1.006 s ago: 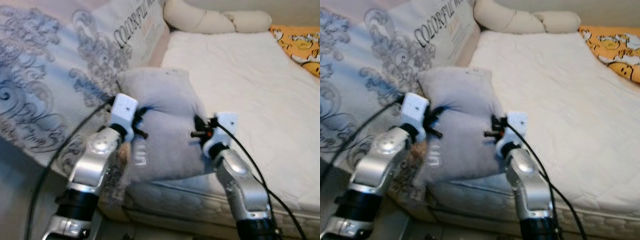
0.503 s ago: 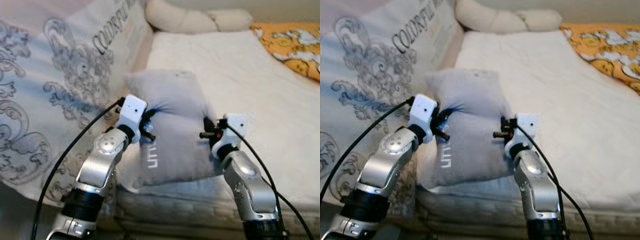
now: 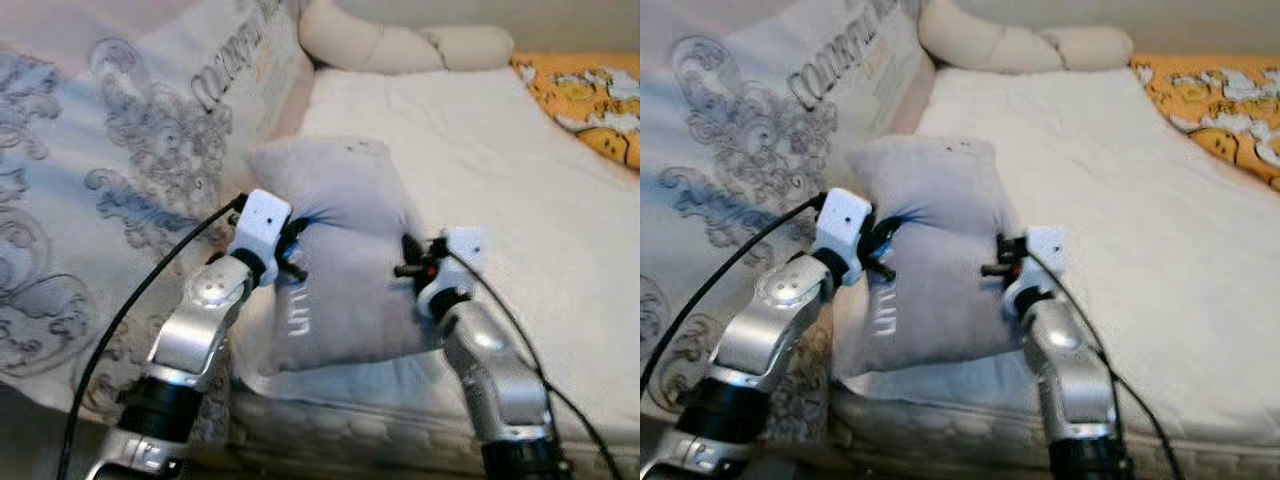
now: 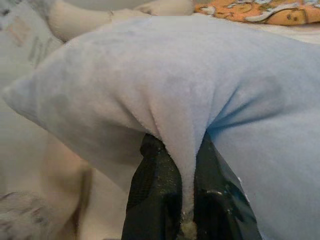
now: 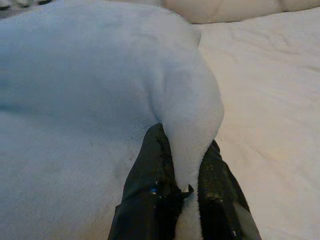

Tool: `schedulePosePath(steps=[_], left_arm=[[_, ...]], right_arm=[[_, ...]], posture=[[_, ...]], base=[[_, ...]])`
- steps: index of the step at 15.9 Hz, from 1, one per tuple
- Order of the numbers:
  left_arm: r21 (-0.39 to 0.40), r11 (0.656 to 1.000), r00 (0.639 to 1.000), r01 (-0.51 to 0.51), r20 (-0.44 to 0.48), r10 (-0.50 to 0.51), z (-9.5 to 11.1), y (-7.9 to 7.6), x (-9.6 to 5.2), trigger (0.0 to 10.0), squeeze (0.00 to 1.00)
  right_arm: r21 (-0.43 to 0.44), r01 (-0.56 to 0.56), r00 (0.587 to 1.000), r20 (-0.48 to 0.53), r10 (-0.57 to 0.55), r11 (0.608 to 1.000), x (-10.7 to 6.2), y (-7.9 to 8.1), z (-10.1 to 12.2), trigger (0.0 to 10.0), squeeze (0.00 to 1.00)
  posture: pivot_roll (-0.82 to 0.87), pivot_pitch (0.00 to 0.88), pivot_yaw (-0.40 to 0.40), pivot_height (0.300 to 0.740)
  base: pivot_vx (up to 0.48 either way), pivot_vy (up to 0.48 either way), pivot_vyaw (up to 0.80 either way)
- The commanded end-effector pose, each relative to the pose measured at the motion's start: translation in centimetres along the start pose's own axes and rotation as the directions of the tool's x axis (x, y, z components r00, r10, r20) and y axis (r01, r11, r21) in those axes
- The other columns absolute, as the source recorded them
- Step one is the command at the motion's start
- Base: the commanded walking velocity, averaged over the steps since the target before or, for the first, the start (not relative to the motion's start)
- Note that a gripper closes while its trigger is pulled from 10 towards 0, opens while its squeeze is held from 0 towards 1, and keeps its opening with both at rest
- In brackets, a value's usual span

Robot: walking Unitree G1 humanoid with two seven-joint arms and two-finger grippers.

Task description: Clean up the room

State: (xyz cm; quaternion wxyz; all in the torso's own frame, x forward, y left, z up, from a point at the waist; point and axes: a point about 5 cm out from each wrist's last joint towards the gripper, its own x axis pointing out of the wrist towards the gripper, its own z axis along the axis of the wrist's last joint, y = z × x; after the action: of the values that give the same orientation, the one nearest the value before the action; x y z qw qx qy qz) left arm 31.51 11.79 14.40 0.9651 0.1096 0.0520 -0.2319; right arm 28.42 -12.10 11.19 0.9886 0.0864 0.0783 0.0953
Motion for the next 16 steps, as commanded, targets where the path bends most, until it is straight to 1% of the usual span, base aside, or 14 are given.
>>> schedulePosePath(steps=[1,3,4,6,7,8,10,11,12,13,14,15,16], left_arm=[[0.017,0.999,0.998,-0.048,0.041,0.048,1.0,1.1,-0.3,10.0,0.00],[0.019,0.999,0.998,-0.047,0.039,0.046,1.0,1.1,-0.2,10.0,0.00],[0.031,0.999,0.999,-0.030,0.029,0.029,0.9,1.0,-0.1,10.0,0.00],[0.086,0.996,1.000,0.014,0.020,-0.016,0.9,0.9,0.4,10.0,0.00],[0.100,0.995,1.000,0.018,0.020,-0.020,1.1,1.3,1.0,10.0,0.00],[0.117,0.993,1.000,0.022,0.012,-0.024,1.3,1.7,1.6,10.0,0.00],[0.175,0.984,0.999,0.042,-0.012,-0.040,1.7,2.5,2.9,10.0,0.00],[0.221,0.974,0.999,0.052,-0.022,-0.048,2.4,3.3,4.0,10.0,0.00],[0.244,0.968,0.999,0.053,-0.025,-0.048,2.7,3.6,4.4,10.0,0.00],[0.280,0.959,0.999,0.050,-0.021,-0.045,3.4,4.1,5.1,10.0,0.00],[0.292,0.955,0.999,0.044,-0.016,-0.041,3.7,4.2,5.4,10.0,0.00],[0.306,0.951,0.999,0.039,-0.005,-0.039,4.3,4.4,6.1,10.0,0.00],[0.329,0.943,0.999,0.039,-0.005,-0.040,4.9,4.2,6.7,10.0,0.00]], right_arm=[[-0.011,0.002,1.000,0.023,-0.002,1.000,0.1,-0.1,0.5,10.0,0.00],[-0.011,-0.001,1.000,0.020,0.002,1.000,0.1,-0.1,0.5,10.0,0.00],[-0.014,0.000,1.000,0.015,0.000,1.000,0.2,-0.1,0.5,10.0,0.00],[-0.003,0.023,1.000,-0.005,-0.023,1.000,0.9,-0.3,0.2,10.0,0.00],[0.015,0.041,0.999,-0.021,-0.041,0.999,1.4,-0.5,0.0,10.0,0.00],[0.014,0.057,0.998,-0.035,-0.056,0.998,1.9,-0.8,-0.1,10.0,0.00],[0.045,0.084,0.995,-0.066,-0.081,0.995,2.9,-1.0,-0.5,10.0,0.00],[0.086,0.111,0.990,-0.097,-0.103,0.990,3.8,-0.9,-1.0,10.0,0.00],[0.109,0.122,0.988,-0.112,-0.110,0.986,4.2,-0.9,-1.3,10.0,0.00],[0.141,0.140,0.984,-0.131,-0.122,0.980,4.9,-0.7,-1.8,10.0,0.00],[0.168,0.135,0.985,-0.128,-0.114,0.977,5.1,-0.6,-2.0,10.0,0.09],[0.210,0.142,0.985,-0.130,-0.116,0.967,5.5,-0.4,-2.3,10.0,1.00],[0.227,0.142,0.983,-0.148,-0.110,0.963,5.8,-0.1,-2.9,10.0,1.00]], posture=[[-0.10,0.000,0.036,0.740],[-0.10,0.000,0.034,0.740],[-0.10,0.000,0.035,0.740],[-0.11,0.000,0.035,0.740],[-0.11,0.000,0.035,0.740],[-0.10,0.001,0.037,0.740],[-0.11,0.008,0.040,0.740],[-0.10,0.025,0.053,0.740],[-0.10,0.025,0.053,0.740],[-0.11,0.050,0.068,0.740],[-0.11,0.054,0.071,0.740],[-0.12,0.062,0.076,0.740],[-0.12,0.067,0.079,0.740]], base=[[0.270,0.000,0.00],[0.257,0.000,0.00],[0.000,0.000,0.00],[0.000,0.000,0.00],[0.000,0.000,0.00],[0.000,0.000,0.00],[0.000,0.000,0.00],[0.000,0.000,0.00],[0.000,0.000,0.00],[0.000,0.000,0.00],[0.000,0.000,0.00],[0.000,0.000,0.00],[0.000,0.000,0.00]])
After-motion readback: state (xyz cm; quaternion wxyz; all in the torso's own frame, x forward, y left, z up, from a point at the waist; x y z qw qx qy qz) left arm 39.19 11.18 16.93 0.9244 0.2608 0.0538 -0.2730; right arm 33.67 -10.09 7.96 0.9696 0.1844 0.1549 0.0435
